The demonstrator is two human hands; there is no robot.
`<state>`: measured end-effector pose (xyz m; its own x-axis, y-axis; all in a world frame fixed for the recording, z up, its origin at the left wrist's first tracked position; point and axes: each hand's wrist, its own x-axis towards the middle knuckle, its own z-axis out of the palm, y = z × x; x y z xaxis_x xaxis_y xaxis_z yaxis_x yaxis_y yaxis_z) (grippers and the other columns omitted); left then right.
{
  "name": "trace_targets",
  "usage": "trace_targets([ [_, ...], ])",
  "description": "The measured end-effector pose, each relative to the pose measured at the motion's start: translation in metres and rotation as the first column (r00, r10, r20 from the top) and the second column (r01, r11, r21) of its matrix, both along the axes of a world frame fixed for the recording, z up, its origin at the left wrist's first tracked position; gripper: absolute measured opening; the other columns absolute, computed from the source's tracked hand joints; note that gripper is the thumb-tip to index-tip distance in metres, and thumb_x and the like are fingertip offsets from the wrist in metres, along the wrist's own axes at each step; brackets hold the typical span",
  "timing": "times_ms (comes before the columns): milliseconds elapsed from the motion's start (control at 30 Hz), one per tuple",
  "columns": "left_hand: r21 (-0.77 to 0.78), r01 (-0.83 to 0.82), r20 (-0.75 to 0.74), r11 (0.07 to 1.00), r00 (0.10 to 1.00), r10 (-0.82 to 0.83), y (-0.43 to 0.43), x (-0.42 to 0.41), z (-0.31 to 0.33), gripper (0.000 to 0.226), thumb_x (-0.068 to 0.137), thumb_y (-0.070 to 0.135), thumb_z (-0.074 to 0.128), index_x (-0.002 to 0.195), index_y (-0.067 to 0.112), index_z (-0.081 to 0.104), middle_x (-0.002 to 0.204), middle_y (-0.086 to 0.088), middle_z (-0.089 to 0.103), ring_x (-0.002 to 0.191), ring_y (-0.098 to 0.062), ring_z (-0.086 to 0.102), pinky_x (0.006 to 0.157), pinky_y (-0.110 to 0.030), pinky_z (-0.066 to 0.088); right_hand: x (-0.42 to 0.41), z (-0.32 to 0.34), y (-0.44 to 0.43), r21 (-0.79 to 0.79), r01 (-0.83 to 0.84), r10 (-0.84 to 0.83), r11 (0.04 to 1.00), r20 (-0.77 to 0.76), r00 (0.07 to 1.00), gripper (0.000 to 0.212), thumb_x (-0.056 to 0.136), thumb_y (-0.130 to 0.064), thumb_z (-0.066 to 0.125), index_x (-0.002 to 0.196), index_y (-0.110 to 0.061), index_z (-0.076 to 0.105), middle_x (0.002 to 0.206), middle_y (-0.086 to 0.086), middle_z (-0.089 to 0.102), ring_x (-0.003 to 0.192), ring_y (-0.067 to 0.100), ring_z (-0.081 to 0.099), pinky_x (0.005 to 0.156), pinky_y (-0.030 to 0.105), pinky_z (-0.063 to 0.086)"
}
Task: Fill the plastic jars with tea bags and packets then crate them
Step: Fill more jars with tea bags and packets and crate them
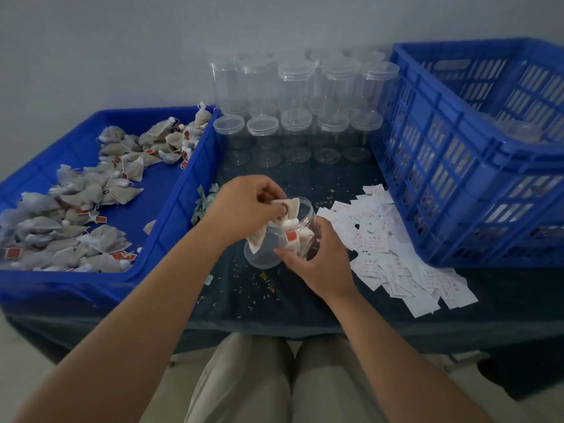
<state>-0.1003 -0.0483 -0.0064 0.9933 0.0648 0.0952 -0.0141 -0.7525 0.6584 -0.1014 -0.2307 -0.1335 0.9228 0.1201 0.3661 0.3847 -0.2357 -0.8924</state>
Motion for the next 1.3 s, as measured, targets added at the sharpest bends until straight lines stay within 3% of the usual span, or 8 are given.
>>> trace_targets([
  [100,0.085,0.014,0.036,0.996,0.999,-0.017,-0.005,-0.002,0.004,0.010,0.084,0.052,0.082,0.084,0.044,0.075,0.083,0.029,0.071,0.081,0.015,0.063,0.061,-0.012,0.045,0.000,-0.001,0.000,0.018,0.000,0.000,1.000,-0.001,1.000,0.070,0.072,-0.077,0.083,0.123,-0.038,0.055,0.115,-0.023,0.069,0.102,0.004,0.072,0.078,0.024,0.062],
  [367,-0.313,-0.100,0.214,0.944,0.961,0.173,-0.020,0.007,0.027,0.027,0.104,0.051,0.059,0.088,0.036,0.075,0.077,0.022,0.070,0.068,0.007,0.065,0.054,-0.005,0.044,0.002,-0.003,0.001,-0.004,-0.010,0.010,1.000,0.015,1.000,0.077,0.070,-0.082,0.081,0.127,-0.037,0.055,0.120,-0.024,0.069,0.109,0.001,0.070,0.083,0.025,0.063],
  [567,-0.387,0.069,0.084,0.919,0.996,-0.039,-0.016,0.008,0.019,0.028,0.108,0.043,0.056,0.098,0.026,0.076,0.093,0.008,0.078,0.086,-0.011,0.076,0.083,-0.030,0.065,-0.001,0.000,0.001,0.033,0.013,-0.013,0.999,0.010,1.000,0.071,0.073,-0.077,0.083,0.124,-0.034,0.058,0.112,-0.021,0.069,0.102,0.005,0.072,0.077,0.018,0.059],
  [800,0.179,0.427,-0.026,0.886,0.903,-0.430,-0.014,-0.009,0.012,0.030,0.112,0.037,0.041,0.105,0.037,0.070,0.097,0.033,0.067,0.092,0.010,0.063,0.075,-0.005,0.041,-0.001,0.000,0.001,0.029,0.004,-0.004,1.000,0.002,1.000,0.066,0.073,-0.070,0.086,0.122,-0.035,0.058,0.109,-0.018,0.069,0.095,0.011,0.072,0.074,0.020,0.057],
  [1000,0.005,0.146,0.274,0.989,0.951,-0.142,0.035,-0.014,0.041,0.013,0.105,0.029,0.062,0.108,0.039,0.068,0.091,0.024,0.074,0.088,0.004,0.071,0.078,-0.019,0.057,0.000,-0.001,0.002,0.061,0.005,-0.006,0.998,0.023,1.000,0.077,0.069,-0.073,0.087,0.128,-0.036,0.054,0.118,-0.020,0.069,0.108,0.007,0.071,0.081,0.019,0.058],
  [1100,0.106,0.055,0.010,0.993,0.998,-0.056,0.081,-0.018,0.059,0.007,0.102,0.038,0.065,0.107,0.042,0.067,0.091,0.026,0.073,0.083,0.004,0.070,0.077,-0.020,0.052,0.001,-0.002,0.001,0.074,-0.006,0.006,0.997,-0.001,1.000,0.083,0.066,-0.076,0.087,0.129,-0.036,0.052,0.121,-0.017,0.070,0.111,0.009,0.072,0.085,0.029,0.063],
  [1167,0.351,0.123,-0.280,0.928,0.960,-0.021,0.100,-0.022,0.058,0.013,0.101,0.039,0.066,0.114,0.042,0.068,0.094,0.021,0.073,0.086,0.002,0.067,0.076,-0.019,0.048,0.001,-0.002,0.000,0.071,-0.001,0.003,0.997,-0.023,1.000,0.087,0.065,-0.079,0.086,0.130,-0.033,0.053,0.122,-0.013,0.070,0.112,0.011,0.072,0.087,0.035,0.064],
  [1300,0.566,0.368,-0.560,0.737,0.828,0.017,0.086,-0.028,0.011,0.041,0.103,0.021,0.060,0.144,0.028,0.057,0.138,0.005,0.060,0.116,-0.016,0.062,0.092,-0.035,0.052,0.002,-0.002,0.000,0.047,0.016,-0.013,0.999,-0.051,0.999,0.086,0.068,-0.073,0.087,0.133,-0.026,0.055,0.122,-0.011,0.071,0.111,0.009,0.072,0.089,0.041,0.064],
])
